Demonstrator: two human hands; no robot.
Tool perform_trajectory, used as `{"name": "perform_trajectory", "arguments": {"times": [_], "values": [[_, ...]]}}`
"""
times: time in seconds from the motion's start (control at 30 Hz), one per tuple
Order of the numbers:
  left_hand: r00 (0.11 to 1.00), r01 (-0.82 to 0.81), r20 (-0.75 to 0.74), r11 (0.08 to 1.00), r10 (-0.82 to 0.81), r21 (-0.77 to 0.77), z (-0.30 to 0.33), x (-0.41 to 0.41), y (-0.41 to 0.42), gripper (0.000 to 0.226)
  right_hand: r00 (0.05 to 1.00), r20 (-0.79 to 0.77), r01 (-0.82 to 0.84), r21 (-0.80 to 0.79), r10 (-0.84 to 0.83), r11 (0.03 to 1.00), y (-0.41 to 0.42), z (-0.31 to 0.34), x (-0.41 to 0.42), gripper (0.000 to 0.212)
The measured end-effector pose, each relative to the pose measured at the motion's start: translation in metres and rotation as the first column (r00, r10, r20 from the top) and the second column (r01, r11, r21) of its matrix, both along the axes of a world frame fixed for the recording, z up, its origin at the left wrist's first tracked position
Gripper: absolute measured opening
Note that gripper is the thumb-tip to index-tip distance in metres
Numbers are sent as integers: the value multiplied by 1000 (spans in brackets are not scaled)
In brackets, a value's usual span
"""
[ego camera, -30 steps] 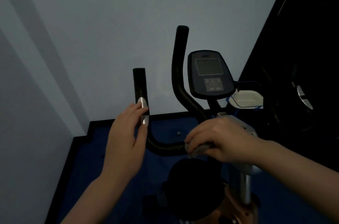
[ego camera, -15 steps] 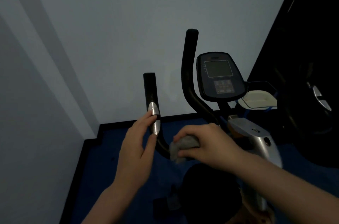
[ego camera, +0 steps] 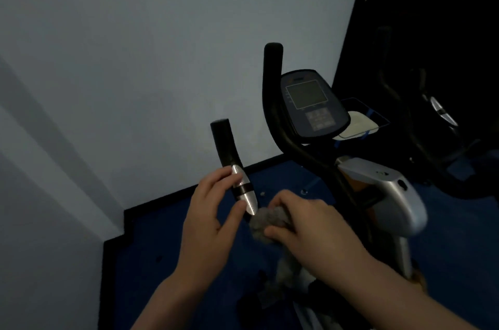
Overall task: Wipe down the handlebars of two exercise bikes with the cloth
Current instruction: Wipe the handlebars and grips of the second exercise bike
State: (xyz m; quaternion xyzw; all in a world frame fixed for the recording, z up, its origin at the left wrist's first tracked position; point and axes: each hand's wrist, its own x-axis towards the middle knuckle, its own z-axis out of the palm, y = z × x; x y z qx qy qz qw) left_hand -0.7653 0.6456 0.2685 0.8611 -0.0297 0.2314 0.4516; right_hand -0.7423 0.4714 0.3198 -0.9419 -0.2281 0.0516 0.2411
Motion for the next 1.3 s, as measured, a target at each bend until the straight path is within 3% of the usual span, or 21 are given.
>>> {"name": "perform_trajectory", "arguments": {"times": [0.1,0.27,0.37,0.57,0.67,0.8,0.93,1.07,1.17,1.3], "values": [[1000,25,17,1000,-25,5,6,9,11,50,993,75,96,-77,-90,992,1,0,-20,24],[998,55,23,995,-53,-85,15,26,27,76,945,2,318,217,-327,923,51,-3,-13,18],[993,107,56,987,-101,-120,23,39,42,70,932,-30,354,297,-362,887,56,-5,-7,20],[979,201,46,973,-197,-114,36,57,57,50,913,19,391,254,-409,885,65,-1,-3,21],[974,225,43,968,-221,-109,38,61,63,44,915,4,364,425,-404,829,93,1,27,20],[967,252,19,958,-252,-139,44,66,69,37,923,-76,327,674,-378,663,102,-9,35,23],[961,273,5,942,-277,-193,51,69,73,30,911,-53,318,720,-408,617,107,-8,46,17],[959,275,13,921,-282,-275,51,74,75,32,949,-87,244,810,-302,533,115,10,65,21],[958,277,9,916,-287,-290,47,70,69,29,947,-57,246,759,-315,603,103,-11,46,21],[952,289,-18,917,-305,-276,36,63,62,41,928,-47,336,533,-369,776,84,-11,46,18]]}}
